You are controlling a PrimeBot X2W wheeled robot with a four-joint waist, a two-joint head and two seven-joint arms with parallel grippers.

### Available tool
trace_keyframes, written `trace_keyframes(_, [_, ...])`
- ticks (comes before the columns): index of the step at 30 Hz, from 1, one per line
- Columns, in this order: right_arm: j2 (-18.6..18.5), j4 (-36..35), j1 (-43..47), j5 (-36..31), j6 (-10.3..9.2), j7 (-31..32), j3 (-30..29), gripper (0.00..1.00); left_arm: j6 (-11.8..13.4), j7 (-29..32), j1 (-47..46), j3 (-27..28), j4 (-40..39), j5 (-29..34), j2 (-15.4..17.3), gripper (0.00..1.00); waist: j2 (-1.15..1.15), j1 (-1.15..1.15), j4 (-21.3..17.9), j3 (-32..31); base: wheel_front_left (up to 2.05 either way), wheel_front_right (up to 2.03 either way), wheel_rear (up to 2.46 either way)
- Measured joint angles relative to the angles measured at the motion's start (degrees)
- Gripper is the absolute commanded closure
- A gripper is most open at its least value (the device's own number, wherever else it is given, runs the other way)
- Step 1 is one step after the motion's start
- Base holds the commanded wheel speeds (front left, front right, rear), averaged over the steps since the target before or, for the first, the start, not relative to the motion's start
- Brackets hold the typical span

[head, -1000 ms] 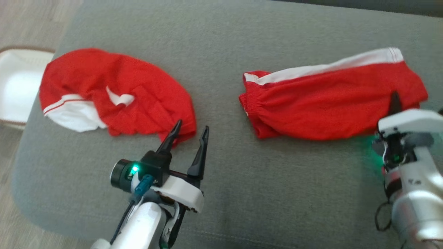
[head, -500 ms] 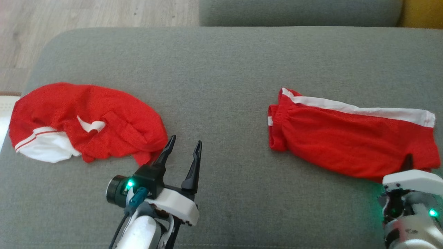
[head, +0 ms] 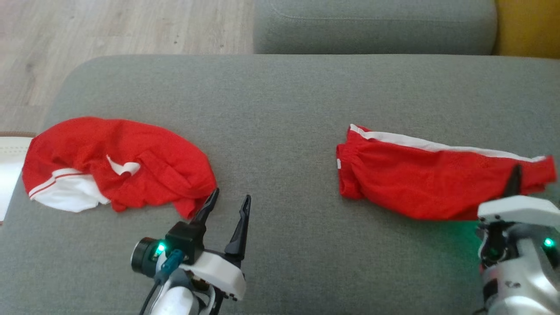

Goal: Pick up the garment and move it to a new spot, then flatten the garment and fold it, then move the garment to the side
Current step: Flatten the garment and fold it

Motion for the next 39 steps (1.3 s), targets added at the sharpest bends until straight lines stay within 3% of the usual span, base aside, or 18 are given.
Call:
trace_keyframes(5, [0.2,-3.9,0.8,6.0,0.0,-0.2,11.8,1.0,-0.4,0.0,0.0,0.6,0.0,0.0,0.0,0.0,0.0,0.0,1.2,-0.5,0.0,0.0,0.0])
trace_keyframes(12, [0.4,-5.5,2.2,8.6,0.0,-0.2,21.8,1.0,-0.4,0.0,0.1,0.3,0.2,0.0,0.0,0.0,0.0,0.0,2.9,-0.9,0.0,0.0,0.0])
trace_keyframes(26, [0.3,-2.1,1.9,10.4,0.0,-0.2,33.2,1.0,-0.4,0.0,0.1,0.1,0.5,-0.1,0.0,0.0,0.0,0.0,6.0,-0.1,0.0,0.0,0.0])
trace_keyframes(36, [0.3,-1.4,1.8,13.0,0.0,-0.2,40.5,1.0,-0.3,0.0,0.1,-0.1,0.5,-0.1,0.0,0.0,0.0,0.0,5.7,0.0,0.0,0.0,0.0])
trace_keyframes(37, [0.3,-1.2,1.8,13.0,0.0,-0.2,41.4,0.95,-0.3,0.0,0.1,-0.2,0.5,-0.1,0.0,0.0,0.0,0.0,5.6,0.0,0.0,0.0,0.0])
trace_keyframes(38, [0.3,-1.0,1.6,12.8,0.0,-0.2,42.2,0.0,-0.3,0.0,0.1,-0.2,0.5,-0.1,0.0,0.0,0.0,0.0,5.5,0.0,0.0,0.0,0.0])
trace_keyframes(39, [0.3,-1.0,1.5,12.7,0.0,-0.2,43.1,0.0,-0.3,0.0,0.1,-0.2,0.5,-0.1,0.0,0.0,0.0,0.0,5.5,0.1,0.0,0.0,0.0])
